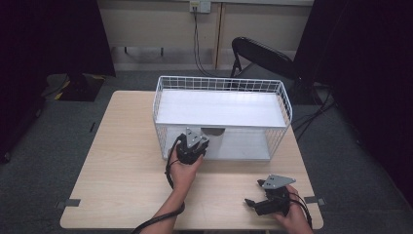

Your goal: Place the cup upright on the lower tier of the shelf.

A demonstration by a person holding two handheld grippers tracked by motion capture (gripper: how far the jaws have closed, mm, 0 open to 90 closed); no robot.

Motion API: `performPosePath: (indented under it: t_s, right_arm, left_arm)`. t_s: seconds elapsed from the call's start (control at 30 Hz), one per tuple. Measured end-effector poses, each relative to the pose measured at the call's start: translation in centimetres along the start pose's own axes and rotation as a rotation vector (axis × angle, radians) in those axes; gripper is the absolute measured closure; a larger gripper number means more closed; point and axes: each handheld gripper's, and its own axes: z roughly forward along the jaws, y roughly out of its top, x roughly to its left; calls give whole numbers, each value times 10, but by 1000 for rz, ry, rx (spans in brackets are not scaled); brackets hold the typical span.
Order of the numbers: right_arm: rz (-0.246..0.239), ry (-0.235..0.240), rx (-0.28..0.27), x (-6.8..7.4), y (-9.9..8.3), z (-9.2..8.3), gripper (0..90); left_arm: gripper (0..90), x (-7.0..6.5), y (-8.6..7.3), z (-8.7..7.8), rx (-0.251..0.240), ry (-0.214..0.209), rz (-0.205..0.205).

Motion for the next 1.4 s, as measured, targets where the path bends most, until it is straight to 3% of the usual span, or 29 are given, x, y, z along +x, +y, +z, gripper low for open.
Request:
performPosePath:
  t_s: [0.67,1.4]
  right_arm:
    - [-1,0,0,0,0,0,122]
    - [-1,1,0,0,0,0,123]
  left_arm:
    - [717,2,-3,4,-19,34,-21]
    - [713,3,-7,5,-50,33,-43]
